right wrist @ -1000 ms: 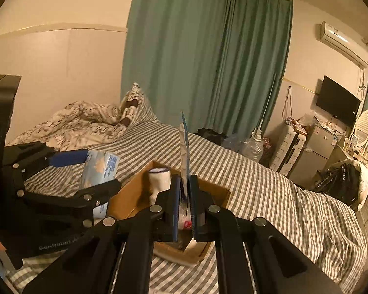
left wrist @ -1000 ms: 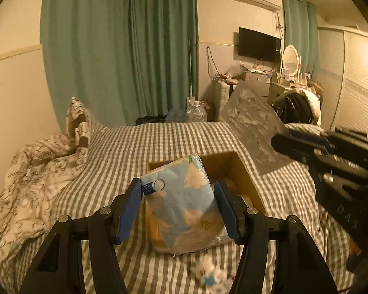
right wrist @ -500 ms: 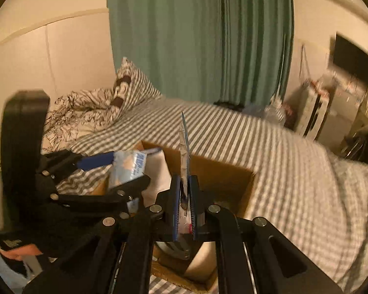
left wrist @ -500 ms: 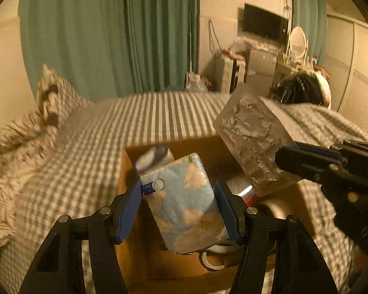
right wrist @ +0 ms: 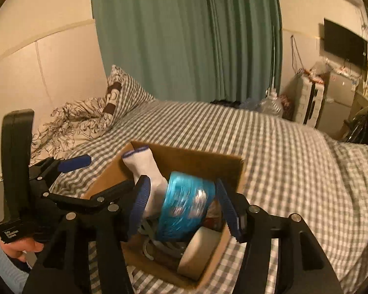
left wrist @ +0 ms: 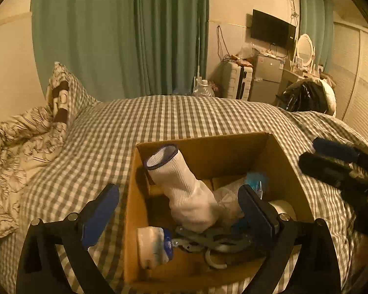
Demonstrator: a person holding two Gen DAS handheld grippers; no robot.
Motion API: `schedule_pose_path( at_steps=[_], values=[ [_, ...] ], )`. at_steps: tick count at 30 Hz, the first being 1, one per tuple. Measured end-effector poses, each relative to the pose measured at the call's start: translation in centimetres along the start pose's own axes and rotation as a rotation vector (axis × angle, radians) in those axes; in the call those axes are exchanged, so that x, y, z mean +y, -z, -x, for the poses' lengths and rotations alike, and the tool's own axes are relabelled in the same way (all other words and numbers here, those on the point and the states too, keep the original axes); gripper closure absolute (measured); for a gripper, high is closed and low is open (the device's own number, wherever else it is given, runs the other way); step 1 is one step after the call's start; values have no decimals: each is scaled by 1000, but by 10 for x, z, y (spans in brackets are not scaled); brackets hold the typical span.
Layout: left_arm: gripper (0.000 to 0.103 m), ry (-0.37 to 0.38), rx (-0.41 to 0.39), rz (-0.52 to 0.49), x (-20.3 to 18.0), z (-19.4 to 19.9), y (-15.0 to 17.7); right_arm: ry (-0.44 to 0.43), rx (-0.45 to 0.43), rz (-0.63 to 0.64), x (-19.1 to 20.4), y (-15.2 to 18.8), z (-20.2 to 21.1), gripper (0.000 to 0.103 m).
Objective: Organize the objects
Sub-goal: 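Drop the tissue pack with the left tool into the box while the right tool releases the blister pack there, then grasp the white bear figurine with the left tool while the right tool grasps the white toothpaste tube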
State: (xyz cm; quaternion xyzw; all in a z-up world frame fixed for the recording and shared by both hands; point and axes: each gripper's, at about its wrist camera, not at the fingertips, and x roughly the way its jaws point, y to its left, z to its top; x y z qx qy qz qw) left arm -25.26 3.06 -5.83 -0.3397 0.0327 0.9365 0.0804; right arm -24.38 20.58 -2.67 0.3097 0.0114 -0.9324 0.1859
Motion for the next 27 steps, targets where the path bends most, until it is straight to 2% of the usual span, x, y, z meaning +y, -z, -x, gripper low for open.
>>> schedule_pose_path(
  at_steps=[8,13,16,21,27],
  values=[
    [3,-27,-28,-1,-1,58,15,126,-41,103,16,-7,70,34],
    [3,-32,-26,14,-2,83,36,109,-61,76,19,4,113,30],
    [3,-35,-56,34,-3,98,49,146,-79,89,27,14,132,27],
    [3,-27,-58,37,-8,107,68,214,-79,77,36,44,142,25],
    [3,-46,-24,22,-24,94,97,311,-9,79,39,98,115,25]
  ],
)
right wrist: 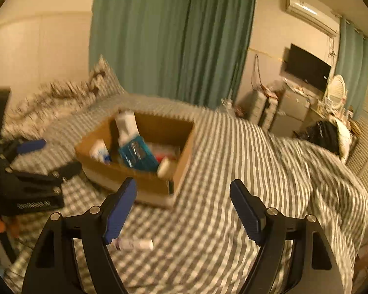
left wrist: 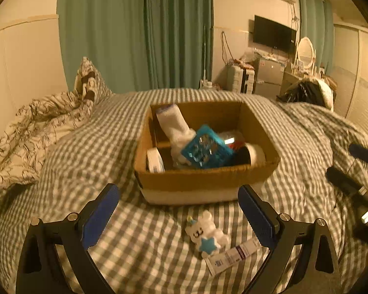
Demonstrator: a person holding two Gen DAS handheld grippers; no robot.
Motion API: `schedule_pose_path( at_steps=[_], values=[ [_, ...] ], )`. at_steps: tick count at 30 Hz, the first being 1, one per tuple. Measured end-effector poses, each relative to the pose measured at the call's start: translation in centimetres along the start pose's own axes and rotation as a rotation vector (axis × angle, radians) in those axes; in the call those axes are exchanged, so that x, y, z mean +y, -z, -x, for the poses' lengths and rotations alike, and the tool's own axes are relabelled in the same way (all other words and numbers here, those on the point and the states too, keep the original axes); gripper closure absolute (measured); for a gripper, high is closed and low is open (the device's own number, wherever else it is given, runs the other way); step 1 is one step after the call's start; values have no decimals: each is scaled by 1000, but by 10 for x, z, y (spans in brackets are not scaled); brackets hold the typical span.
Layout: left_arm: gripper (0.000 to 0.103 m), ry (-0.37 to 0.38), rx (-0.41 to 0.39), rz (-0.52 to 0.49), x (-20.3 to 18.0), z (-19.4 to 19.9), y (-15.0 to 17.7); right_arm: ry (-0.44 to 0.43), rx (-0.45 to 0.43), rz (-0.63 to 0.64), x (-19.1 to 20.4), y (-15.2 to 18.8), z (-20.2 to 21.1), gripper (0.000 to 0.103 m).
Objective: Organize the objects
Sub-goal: 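Grasp the white bear figurine with the left tool while the right tool grasps the white toothpaste tube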
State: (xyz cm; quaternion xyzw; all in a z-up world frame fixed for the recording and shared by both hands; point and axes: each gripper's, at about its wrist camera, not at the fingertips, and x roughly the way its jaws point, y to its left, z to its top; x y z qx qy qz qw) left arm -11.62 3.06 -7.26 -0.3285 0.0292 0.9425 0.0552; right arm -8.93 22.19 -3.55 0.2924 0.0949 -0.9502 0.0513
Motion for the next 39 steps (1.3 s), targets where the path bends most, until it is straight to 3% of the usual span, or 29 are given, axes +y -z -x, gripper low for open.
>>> schedule_pose_path(
  at_steps=[7,11,15,17,21,26,30,34,39],
  values=[
    [3,29,86,-48,-22,-37,42,13,171,-95,-9,58,-48,25],
    [3,40,150,-94,-30,-60,62,27,207,-125,-16,74,-64,25],
    [3,60,195,-71,-28,-77,71,21,224,-150,-22,79,-72,25],
    [7,73,218,-49,-25,-86,74,17,235,-149,-20,81,-76,25],
    [39,173,255,-43,-28,-95,79,14,251,-136,-15,84,-79,25],
    [39,159,232,-48,-26,-82,80,-21,252,-109,-6,83,-76,25],
    [39,111,201,-19,-6,-58,71,-108,220,-31,9,78,-68,25],
    [39,42,171,-8,14,-39,65,-215,185,136,31,69,-63,25],
    [39,31,175,-4,24,-30,69,-321,266,333,61,75,-81,25]
  ],
)
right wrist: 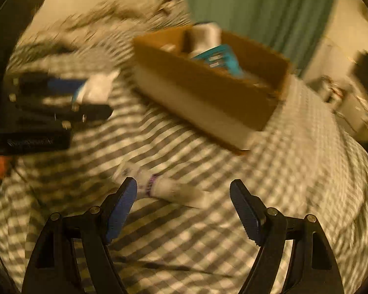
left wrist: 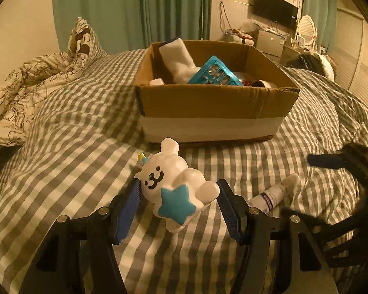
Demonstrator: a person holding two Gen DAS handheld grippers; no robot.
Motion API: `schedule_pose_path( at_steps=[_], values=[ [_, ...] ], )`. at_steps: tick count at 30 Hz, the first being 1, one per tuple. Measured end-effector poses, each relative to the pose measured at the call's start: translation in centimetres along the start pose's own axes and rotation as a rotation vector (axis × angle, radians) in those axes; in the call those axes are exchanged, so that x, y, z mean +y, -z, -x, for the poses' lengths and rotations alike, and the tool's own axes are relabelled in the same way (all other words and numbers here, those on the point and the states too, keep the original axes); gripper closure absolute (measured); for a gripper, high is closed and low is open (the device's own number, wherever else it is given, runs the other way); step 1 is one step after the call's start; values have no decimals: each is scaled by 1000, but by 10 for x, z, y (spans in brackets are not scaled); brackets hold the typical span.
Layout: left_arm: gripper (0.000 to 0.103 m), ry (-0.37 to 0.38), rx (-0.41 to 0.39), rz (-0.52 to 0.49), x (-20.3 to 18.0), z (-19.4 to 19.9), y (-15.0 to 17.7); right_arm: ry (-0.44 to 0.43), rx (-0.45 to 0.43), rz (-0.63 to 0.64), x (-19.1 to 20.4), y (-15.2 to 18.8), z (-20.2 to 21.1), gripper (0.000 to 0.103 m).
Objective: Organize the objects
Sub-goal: 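Grasp the white bear figurine with the left tool while the right tool grasps the white toothpaste tube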
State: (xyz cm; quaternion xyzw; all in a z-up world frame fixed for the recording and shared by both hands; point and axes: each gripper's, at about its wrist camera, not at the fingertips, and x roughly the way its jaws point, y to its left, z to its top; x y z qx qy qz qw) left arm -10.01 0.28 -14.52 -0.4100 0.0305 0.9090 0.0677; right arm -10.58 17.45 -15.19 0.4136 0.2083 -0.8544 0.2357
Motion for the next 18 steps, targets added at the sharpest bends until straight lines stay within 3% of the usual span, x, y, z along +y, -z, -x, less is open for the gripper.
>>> schedule_pose_path(
  at_steps=[4,8,11,13,18],
  values=[
    [39,-2,21,19,8,-5,3,-38,63,78,11,-3,-32,25],
    [39,-4,27,15,5,-9,3,-94,109,60,12,-4,-58,26],
    [39,-8,30,7,3,-10,4,-70,98,7,6,-4,-56,48],
    [39,-8,32,4,2,-11,5,-62,84,-33,0,-3,-51,74],
    [39,-6,35,-7,-1,-11,6,-61,27,-112,-8,3,-35,79]
  ],
)
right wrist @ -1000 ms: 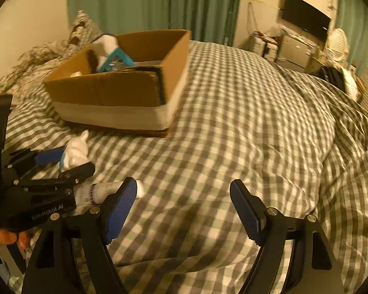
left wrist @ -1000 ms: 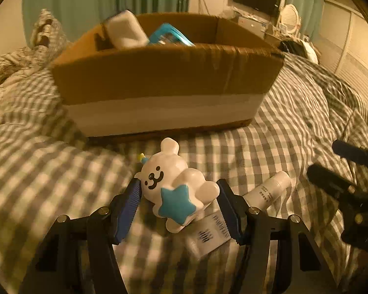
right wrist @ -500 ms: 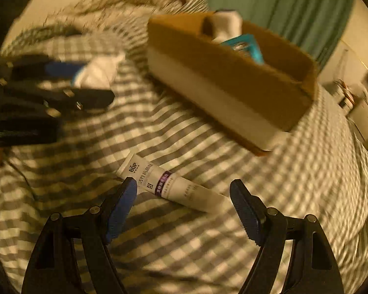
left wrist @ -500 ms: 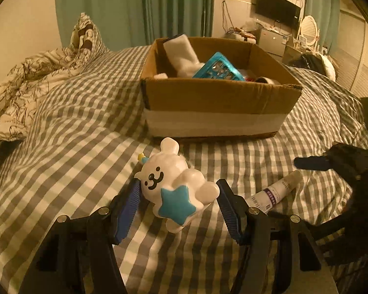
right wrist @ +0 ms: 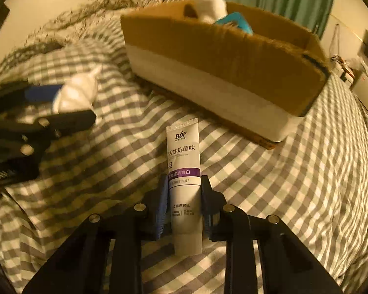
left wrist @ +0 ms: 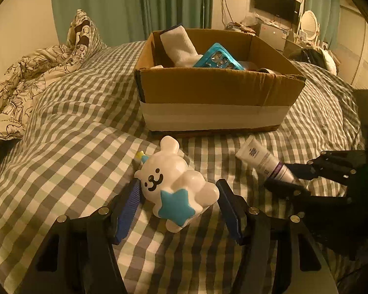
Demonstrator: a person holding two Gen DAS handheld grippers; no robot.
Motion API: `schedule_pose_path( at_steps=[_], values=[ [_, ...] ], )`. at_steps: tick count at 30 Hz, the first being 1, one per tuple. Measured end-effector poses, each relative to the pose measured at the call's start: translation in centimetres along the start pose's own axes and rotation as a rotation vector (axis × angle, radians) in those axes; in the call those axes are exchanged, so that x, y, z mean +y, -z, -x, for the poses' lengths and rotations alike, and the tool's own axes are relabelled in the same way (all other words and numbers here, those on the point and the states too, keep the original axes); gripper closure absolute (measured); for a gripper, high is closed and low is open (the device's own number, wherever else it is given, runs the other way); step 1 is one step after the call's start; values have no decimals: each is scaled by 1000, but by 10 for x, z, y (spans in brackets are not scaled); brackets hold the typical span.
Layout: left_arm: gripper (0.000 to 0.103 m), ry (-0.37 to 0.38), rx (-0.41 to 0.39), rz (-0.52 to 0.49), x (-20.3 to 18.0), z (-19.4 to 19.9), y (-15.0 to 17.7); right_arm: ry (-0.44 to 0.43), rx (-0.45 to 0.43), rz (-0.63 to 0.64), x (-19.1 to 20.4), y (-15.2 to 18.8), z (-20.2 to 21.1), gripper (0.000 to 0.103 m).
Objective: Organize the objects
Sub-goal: 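Grasp the white bear figurine with the left tool while the right tool grasps the white toothpaste tube, then lower the figurine with the left tool into the box while the right tool releases the toothpaste tube there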
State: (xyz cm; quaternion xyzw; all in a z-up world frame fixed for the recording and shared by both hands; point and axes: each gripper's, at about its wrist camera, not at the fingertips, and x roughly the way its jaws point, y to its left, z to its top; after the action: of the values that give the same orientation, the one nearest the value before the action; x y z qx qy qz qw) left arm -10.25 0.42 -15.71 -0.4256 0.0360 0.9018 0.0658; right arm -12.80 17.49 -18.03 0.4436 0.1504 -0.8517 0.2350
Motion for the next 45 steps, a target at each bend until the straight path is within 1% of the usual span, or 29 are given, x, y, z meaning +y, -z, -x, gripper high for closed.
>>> schedule_pose_path(
  at_steps=[5,10,13,16,17,22,26,28,30,33,36,39,45],
  values=[
    [39,6,-8,-15,-9,7,2,8,-87,-47,1,1,35,79],
    [39,28,-23,-46,-25,21,4,13,-152,-85,4,-1,67,79],
    [39,47,-30,-59,-34,31,5,22,-170,-113,-4,2,85,79],
    [39,60,-44,-69,-40,42,2,28,-191,-125,-2,0,100,79],
    [39,66,-53,-71,-42,48,0,30,-196,-128,2,-2,99,79],
    [39,108,-94,-53,-43,72,-15,43,-238,-145,-1,-6,128,79],
    [39,117,-146,-59,-42,93,-35,69,-263,-128,-2,-15,152,79],
    [39,136,-170,-64,-42,102,-48,75,-280,-122,-3,-22,162,79],
    [39,159,-193,-69,-41,108,-63,75,-302,-123,-6,-30,173,79],
    [39,163,-223,-74,-40,112,-84,61,-346,-132,-11,-46,189,79],
    [39,166,-254,-66,-35,113,-110,62,-396,-127,-16,-69,203,79],
    [39,148,-285,-63,-28,109,-136,68,-435,-124,-23,-93,209,79],
    [39,127,-301,-59,-16,84,-181,69,-465,-139,-44,-136,202,79]
  ],
)
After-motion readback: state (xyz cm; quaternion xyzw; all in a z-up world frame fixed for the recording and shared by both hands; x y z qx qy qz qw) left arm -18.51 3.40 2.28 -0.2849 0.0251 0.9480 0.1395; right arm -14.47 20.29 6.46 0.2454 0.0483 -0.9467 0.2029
